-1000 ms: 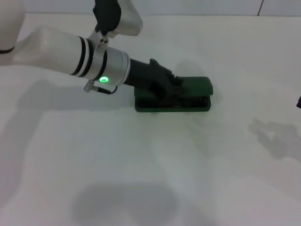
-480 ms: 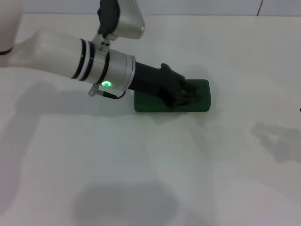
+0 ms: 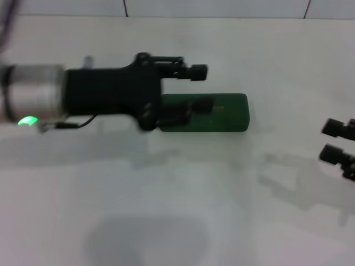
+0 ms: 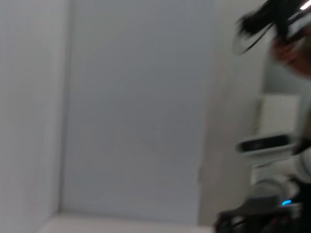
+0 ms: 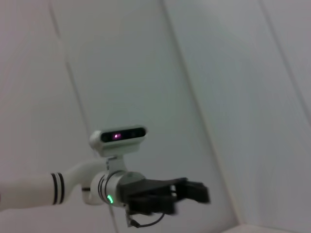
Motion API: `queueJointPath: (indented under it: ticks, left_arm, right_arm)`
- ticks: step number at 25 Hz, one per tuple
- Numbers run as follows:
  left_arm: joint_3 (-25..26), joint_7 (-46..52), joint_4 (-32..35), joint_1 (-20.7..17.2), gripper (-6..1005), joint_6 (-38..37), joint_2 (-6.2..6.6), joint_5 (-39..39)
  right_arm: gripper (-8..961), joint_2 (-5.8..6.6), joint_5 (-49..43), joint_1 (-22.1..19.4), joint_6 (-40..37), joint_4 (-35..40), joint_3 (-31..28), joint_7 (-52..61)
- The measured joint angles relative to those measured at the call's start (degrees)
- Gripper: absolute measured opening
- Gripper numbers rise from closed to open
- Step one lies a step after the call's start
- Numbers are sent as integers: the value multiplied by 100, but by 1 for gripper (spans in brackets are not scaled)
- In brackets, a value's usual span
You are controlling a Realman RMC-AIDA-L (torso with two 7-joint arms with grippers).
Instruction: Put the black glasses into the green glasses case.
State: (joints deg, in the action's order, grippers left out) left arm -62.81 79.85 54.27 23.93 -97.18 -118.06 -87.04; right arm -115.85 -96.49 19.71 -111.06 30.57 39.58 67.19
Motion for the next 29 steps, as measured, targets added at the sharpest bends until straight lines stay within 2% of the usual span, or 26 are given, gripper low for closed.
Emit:
queueJointPath:
  ticks: [4,9,11,13,19,25,29]
  left_arm:
    - [183,-505,-129,-371,509,-822,176,317]
    - [409,-577,-707,-432,667,-1346,367,306]
    - [414,-680,-924,-454,698,-1355,428,289]
    - [416,-833,-1161,-478,730,-1358,471,273]
    - [420,-1163,-1533,-526,730,-1364,494,241]
    - [424,-1251,-1585,-570,730,-1368,498,206]
    - [428,-1353,-1601,-573,730,-1358,475,178]
  right_arm:
    - [463,-27,175,313,-40,-5,474,-148]
    - [638,-25,766,623,-10,29,1086,-164]
    - [843,-24,819,776,38,27,1198,-163]
    - [843,-27,822,928,99,-6,1299,-150]
    - [843,-30,1054,1123,367,-61,1765,-113]
    - [843,-33,1588,1184,655,-105,2507,-130]
    - [843,-34,1820,1233,724,-247,2669,-150]
